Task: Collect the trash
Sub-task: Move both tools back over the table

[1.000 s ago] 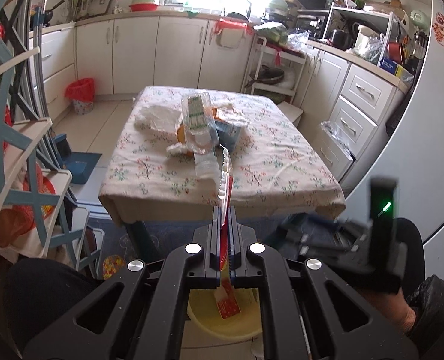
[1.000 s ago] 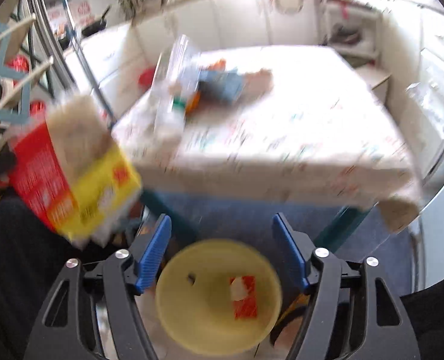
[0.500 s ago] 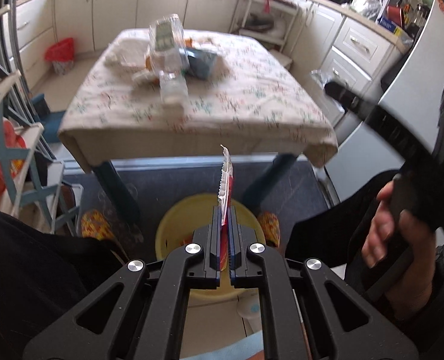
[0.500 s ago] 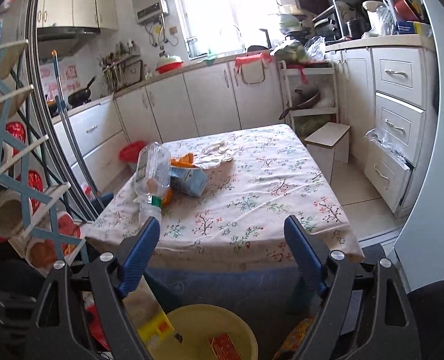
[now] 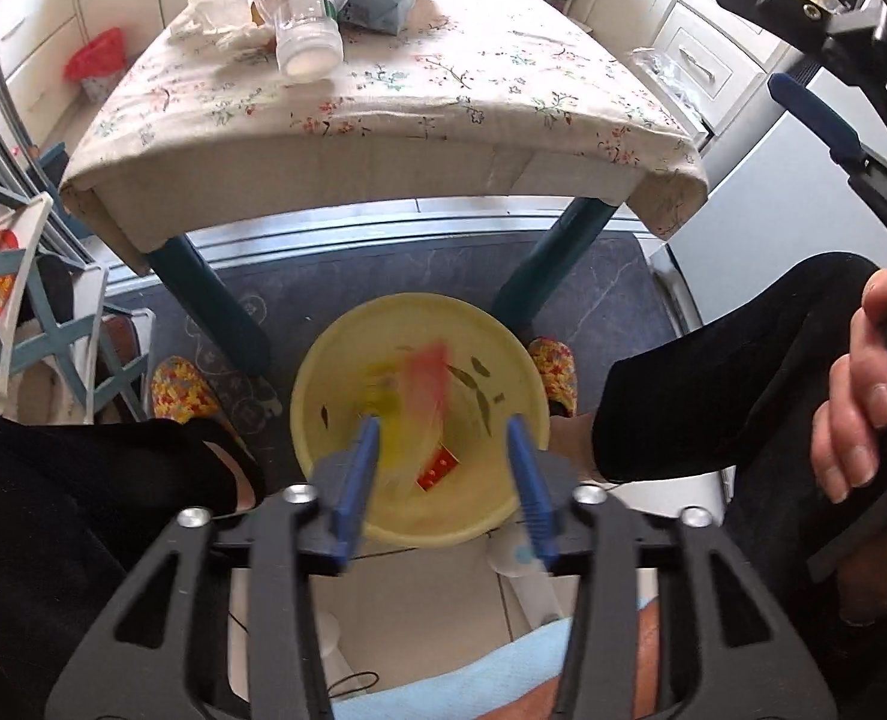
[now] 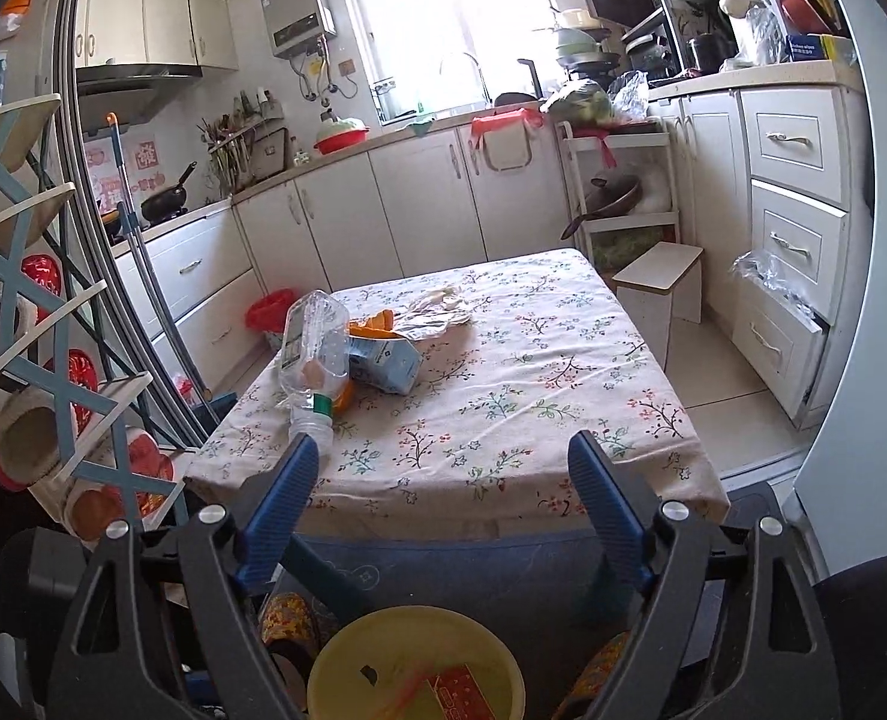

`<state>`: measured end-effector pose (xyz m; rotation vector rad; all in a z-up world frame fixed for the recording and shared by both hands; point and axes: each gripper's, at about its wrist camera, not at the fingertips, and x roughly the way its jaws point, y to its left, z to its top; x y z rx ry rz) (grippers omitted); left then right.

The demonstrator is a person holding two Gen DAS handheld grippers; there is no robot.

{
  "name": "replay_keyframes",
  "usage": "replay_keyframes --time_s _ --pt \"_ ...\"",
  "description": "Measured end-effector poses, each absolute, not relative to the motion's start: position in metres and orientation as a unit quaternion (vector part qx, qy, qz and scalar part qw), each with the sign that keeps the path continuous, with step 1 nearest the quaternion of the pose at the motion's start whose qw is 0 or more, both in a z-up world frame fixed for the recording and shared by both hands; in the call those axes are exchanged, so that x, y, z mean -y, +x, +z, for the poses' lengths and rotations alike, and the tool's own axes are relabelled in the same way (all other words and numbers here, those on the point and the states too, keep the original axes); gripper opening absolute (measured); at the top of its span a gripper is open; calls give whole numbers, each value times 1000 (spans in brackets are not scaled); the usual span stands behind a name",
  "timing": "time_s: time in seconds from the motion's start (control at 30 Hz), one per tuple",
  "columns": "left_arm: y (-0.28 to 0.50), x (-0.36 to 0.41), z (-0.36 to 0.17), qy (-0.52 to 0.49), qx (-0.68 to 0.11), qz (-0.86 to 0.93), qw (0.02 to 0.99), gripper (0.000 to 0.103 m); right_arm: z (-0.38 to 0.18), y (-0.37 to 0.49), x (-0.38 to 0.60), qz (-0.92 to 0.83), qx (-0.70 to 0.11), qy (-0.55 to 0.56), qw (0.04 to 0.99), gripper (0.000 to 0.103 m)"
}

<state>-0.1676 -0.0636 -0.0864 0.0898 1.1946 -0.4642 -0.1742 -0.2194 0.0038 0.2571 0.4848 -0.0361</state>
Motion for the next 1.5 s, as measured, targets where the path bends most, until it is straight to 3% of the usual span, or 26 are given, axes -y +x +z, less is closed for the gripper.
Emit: replay_keyframes --time_s 0.17,0.3,0.5,0.67,0.83,1.5 --pt "-164 58 -67 44 -512 -198 834 60 1 -172 219 -18 -244 131 961 82" --pt "-158 48 -30 47 -439 -167 882 79 1 -171 217 -20 -242 129 962 84" --pt "-136 22 31 42 -307 -91 946 90 2 -170 211 -23 -232 115 965 85" --pt "-124 -2 36 19 -268 -25 963 93 2 -167 204 -21 -227 98 969 87" --pt "-106 -18 12 -2 -310 -9 951 93 0 -160 199 -17 -231 94 968 87" --pt "-87 -16 -4 -8 -327 -17 945 94 -13 -128 186 -6 -266 84 960 88"
